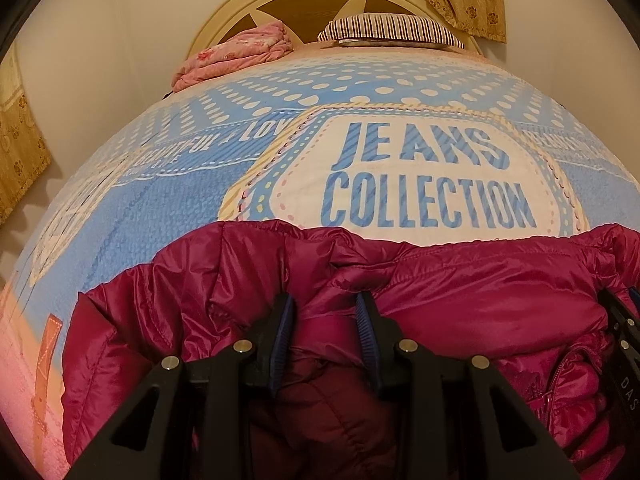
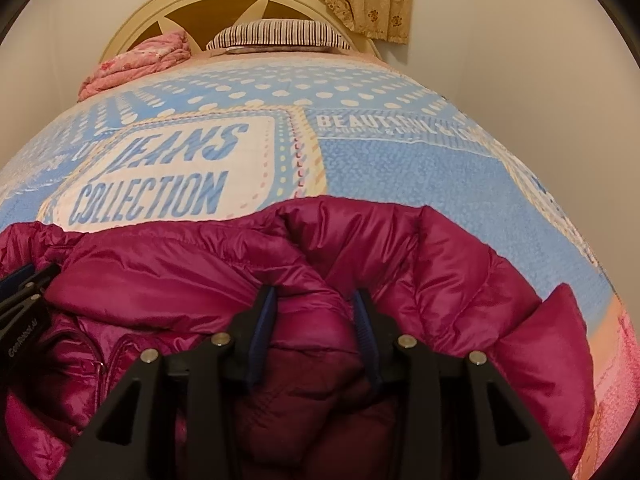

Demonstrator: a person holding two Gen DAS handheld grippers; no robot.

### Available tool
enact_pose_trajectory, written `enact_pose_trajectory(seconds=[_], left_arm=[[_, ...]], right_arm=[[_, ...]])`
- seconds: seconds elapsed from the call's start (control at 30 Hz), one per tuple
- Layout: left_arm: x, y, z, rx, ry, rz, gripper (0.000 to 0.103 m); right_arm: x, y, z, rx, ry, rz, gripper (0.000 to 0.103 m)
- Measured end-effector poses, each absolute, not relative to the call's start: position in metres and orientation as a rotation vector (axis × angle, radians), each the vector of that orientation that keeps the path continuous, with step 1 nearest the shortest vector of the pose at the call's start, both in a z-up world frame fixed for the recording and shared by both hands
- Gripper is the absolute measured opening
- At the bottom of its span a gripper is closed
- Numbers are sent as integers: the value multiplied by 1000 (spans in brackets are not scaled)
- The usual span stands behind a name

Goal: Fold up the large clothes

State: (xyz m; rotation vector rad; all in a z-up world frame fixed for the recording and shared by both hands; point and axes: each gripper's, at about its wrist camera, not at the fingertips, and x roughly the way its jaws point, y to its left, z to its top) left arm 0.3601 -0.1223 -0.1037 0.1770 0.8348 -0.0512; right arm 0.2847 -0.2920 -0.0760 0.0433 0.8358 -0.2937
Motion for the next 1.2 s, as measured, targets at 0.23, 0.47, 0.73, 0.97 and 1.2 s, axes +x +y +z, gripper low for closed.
enact_pose_trajectory(seconds=[0.23, 0.47, 0.73, 0.97, 1.2], left_arm=[[360, -122, -103, 168, 835, -52, 35], [357, -115, -101, 125, 839, -75, 38], [340, -96, -86, 50, 842, -155, 43], [283, -74, -54, 132, 784, -213, 63], [206, -22, -43, 120, 836, -357, 63]], right_arm=[[284, -293, -76, 42, 834, -305, 46], [280, -301, -74, 104, 822, -276, 49], [267, -304, -62, 155, 787, -259, 54], [209, -305, -21, 196, 672, -197, 66], [121, -296, 10, 235, 652, -128, 66]])
